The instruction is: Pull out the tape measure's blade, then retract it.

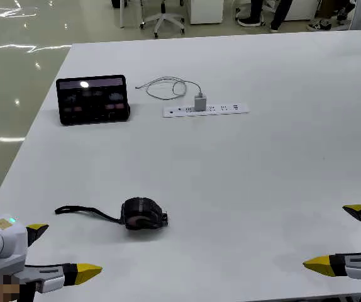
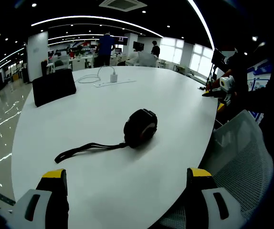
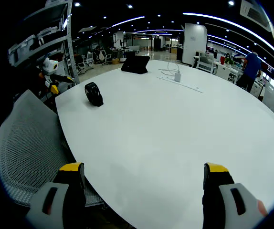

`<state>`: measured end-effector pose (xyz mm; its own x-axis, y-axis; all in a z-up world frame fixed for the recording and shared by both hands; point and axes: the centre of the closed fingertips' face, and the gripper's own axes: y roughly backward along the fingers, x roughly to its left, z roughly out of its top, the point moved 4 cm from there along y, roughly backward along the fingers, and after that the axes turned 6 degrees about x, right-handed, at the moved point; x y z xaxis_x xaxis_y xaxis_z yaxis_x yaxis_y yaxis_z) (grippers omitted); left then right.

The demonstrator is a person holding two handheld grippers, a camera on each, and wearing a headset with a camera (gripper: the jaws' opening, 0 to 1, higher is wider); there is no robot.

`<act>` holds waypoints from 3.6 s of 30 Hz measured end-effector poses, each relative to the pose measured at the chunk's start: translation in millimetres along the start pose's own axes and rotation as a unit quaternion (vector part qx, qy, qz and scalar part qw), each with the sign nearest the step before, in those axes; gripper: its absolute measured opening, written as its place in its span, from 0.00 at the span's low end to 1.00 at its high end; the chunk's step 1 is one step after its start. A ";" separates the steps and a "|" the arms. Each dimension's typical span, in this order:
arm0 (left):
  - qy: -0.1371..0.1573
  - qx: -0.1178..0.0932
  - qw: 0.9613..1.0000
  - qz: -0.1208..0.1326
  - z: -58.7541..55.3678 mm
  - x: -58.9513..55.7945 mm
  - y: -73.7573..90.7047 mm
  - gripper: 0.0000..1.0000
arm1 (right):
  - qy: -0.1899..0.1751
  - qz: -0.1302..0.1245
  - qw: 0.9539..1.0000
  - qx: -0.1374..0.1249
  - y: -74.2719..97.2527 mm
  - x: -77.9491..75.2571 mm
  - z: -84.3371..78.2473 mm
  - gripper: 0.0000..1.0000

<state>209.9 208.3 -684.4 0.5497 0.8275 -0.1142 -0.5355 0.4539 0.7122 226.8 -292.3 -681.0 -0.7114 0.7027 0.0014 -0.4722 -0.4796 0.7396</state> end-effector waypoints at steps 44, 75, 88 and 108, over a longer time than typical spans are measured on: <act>-0.092 -0.001 0.995 -0.045 53.2 -2.3 -26.7 1.00 | 0.015 0.033 0.999 -0.009 -21.8 7.9 27.6 1.00; -0.278 0.061 0.951 -0.117 101.4 -23.5 -89.3 1.00 | 0.101 0.096 0.990 -0.019 -61.3 29.3 60.5 1.00; -0.373 0.129 0.909 -0.134 103.3 -34.4 -115.4 1.00 | 0.134 0.123 0.983 -0.020 -85.4 40.6 86.0 1.00; -0.391 0.185 0.888 -0.156 89.9 -32.9 -138.1 0.82 | 0.224 0.190 0.955 -0.046 -150.6 79.6 140.8 1.00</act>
<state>323.5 88.7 -716.7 0.9890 0.1322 0.0665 -0.1107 0.3626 0.9254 314.6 -90.2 -697.5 -0.9820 0.1836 -0.0451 -0.1647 -0.7140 0.6805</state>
